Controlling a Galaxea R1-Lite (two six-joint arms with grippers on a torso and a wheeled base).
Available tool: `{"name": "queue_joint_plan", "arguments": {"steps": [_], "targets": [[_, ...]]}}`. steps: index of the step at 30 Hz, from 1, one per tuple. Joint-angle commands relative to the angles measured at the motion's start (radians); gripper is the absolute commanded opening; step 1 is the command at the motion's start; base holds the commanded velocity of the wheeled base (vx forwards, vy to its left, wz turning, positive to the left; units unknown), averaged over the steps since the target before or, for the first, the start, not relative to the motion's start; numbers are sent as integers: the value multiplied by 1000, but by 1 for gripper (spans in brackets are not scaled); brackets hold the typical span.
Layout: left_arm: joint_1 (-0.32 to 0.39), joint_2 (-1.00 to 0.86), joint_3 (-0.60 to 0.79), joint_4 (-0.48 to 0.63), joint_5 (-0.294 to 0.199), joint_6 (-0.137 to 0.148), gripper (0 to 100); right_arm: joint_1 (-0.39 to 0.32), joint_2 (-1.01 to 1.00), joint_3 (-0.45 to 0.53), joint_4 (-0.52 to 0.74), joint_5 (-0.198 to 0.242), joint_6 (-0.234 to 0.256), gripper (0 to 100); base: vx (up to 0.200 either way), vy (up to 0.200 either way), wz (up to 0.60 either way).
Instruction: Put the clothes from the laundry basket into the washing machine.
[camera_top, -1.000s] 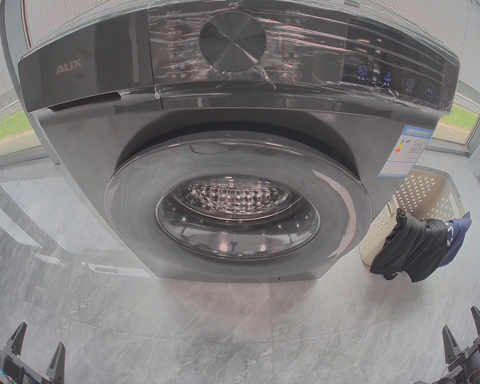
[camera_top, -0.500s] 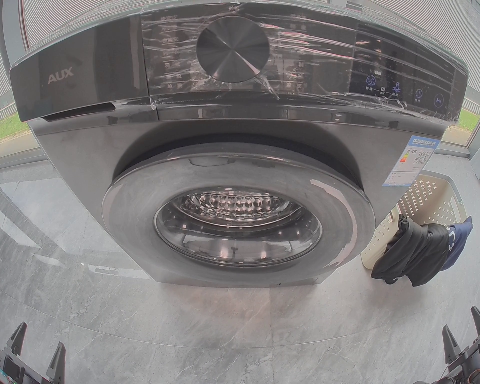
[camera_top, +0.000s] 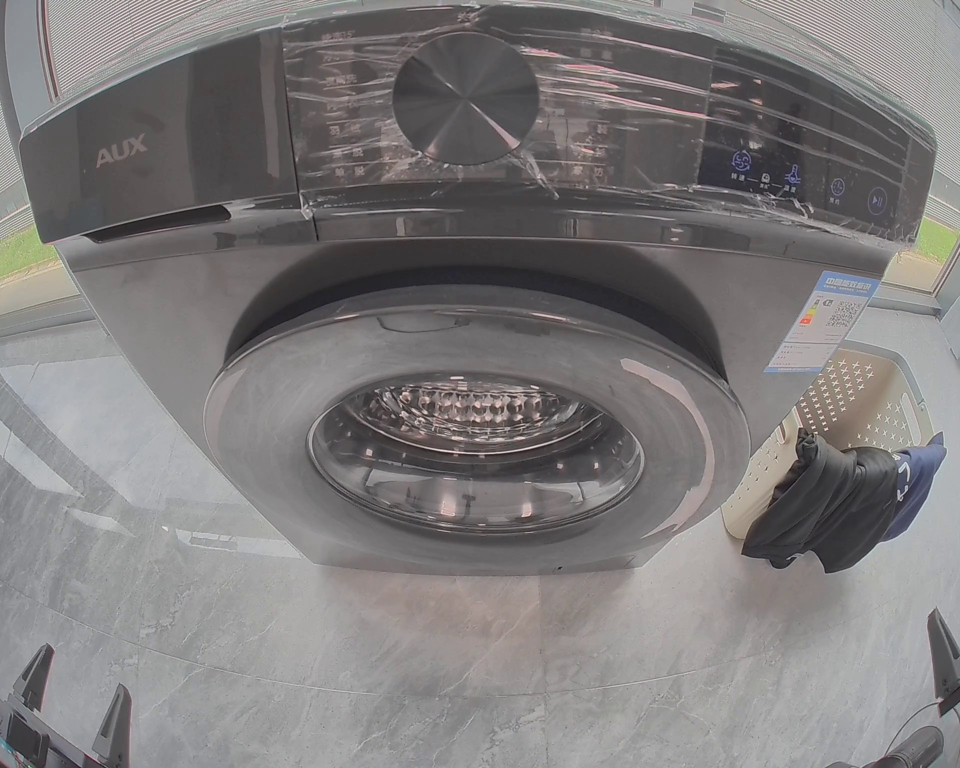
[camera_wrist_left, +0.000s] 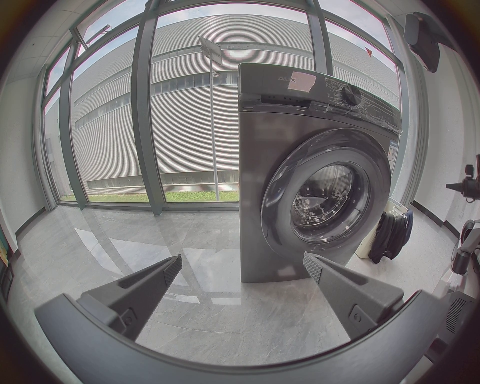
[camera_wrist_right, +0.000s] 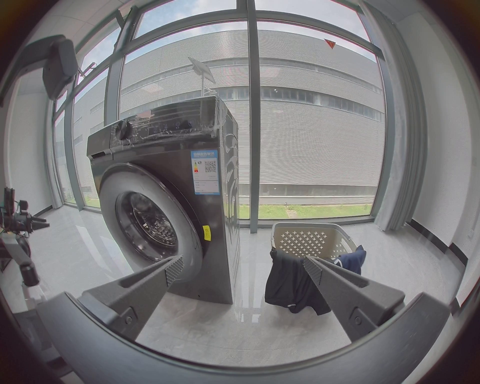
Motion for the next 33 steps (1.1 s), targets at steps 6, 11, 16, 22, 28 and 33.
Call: {"name": "queue_joint_plan", "arguments": {"steps": [6,11,16,22,28,33], "targets": [[-2,-17,16,0,-2,0,100,28,577,-95,-18,260,28,100,0,0,0],[-2,-17,16,0,-2,0,100,67,687,-98,-18,271,-7,100,0,0,0],[-2,-17,16,0,-2,0,100,147,785,-115,-28,265,-1,100,0,0,0],[-2,-17,16,0,-2,2,100,186,884,-141,-91,253,-3,100,0,0,0],[-2,-17,16,0,-2,2,100,302,1012,-207,-145,211,4,100,0,0,0],[-2,-17,16,0,-2,2,100,366,1071,-256,-169,185,4,100,0,0,0]]}}
